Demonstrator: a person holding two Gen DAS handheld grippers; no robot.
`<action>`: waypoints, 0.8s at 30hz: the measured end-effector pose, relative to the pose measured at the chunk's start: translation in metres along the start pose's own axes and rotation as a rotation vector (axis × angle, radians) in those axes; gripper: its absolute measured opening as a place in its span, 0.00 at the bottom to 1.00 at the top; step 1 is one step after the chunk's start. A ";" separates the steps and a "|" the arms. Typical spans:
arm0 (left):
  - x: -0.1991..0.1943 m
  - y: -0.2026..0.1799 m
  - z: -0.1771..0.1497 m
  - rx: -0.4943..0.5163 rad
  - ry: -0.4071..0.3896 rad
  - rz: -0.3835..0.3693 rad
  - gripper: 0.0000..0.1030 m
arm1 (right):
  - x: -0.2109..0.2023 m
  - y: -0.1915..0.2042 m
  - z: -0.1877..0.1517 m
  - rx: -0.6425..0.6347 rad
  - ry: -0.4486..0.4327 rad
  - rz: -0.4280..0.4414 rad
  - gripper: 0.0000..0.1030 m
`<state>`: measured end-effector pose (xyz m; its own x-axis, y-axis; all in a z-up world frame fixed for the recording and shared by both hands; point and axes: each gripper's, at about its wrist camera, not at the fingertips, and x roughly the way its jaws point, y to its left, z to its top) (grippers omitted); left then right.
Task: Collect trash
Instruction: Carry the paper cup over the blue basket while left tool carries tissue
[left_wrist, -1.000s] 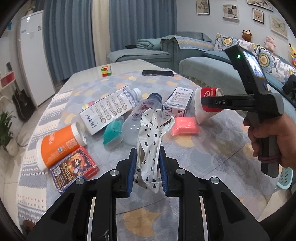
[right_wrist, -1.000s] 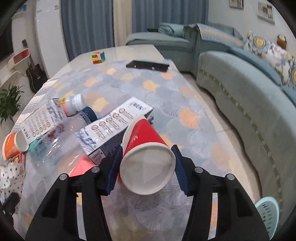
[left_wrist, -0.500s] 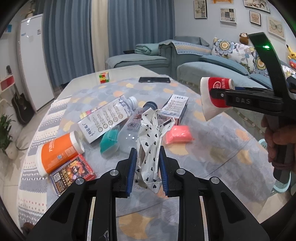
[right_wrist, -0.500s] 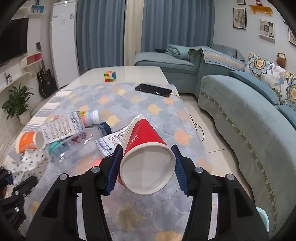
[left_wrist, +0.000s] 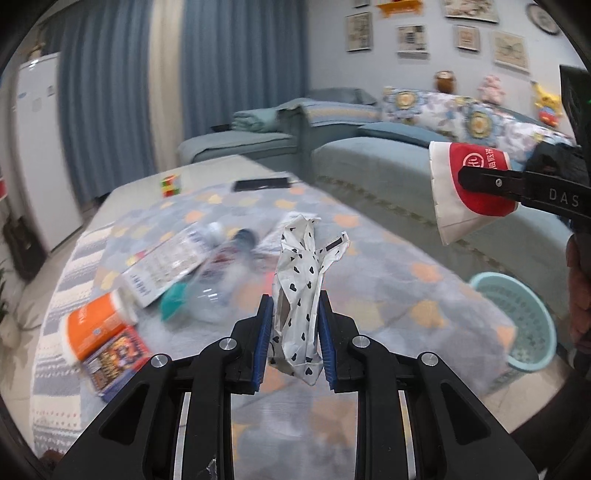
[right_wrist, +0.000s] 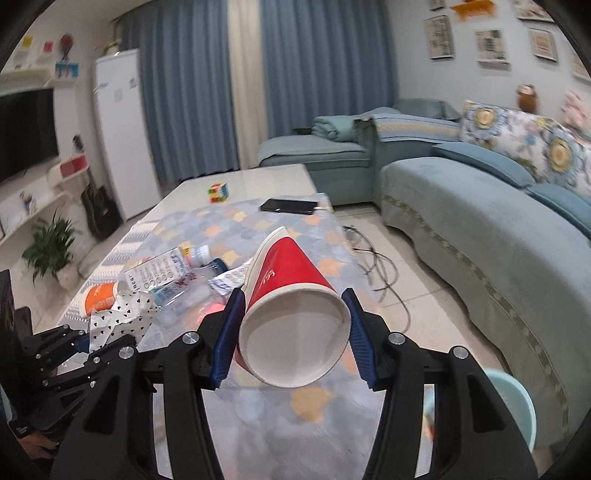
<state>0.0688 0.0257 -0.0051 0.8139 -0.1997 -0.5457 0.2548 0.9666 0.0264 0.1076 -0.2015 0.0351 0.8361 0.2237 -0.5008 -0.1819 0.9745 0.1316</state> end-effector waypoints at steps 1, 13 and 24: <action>-0.004 -0.006 0.001 0.007 -0.009 -0.024 0.22 | -0.012 -0.011 -0.004 0.028 -0.010 -0.014 0.48; -0.038 -0.105 0.013 0.124 -0.118 -0.253 0.22 | -0.109 -0.104 -0.056 0.171 -0.081 -0.244 0.48; -0.019 -0.202 0.011 0.112 -0.065 -0.419 0.22 | -0.135 -0.174 -0.094 0.271 -0.053 -0.338 0.48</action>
<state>0.0078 -0.1671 0.0090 0.6585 -0.5841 -0.4745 0.6220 0.7774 -0.0937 -0.0224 -0.3993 -0.0007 0.8519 -0.1150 -0.5109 0.2431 0.9510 0.1912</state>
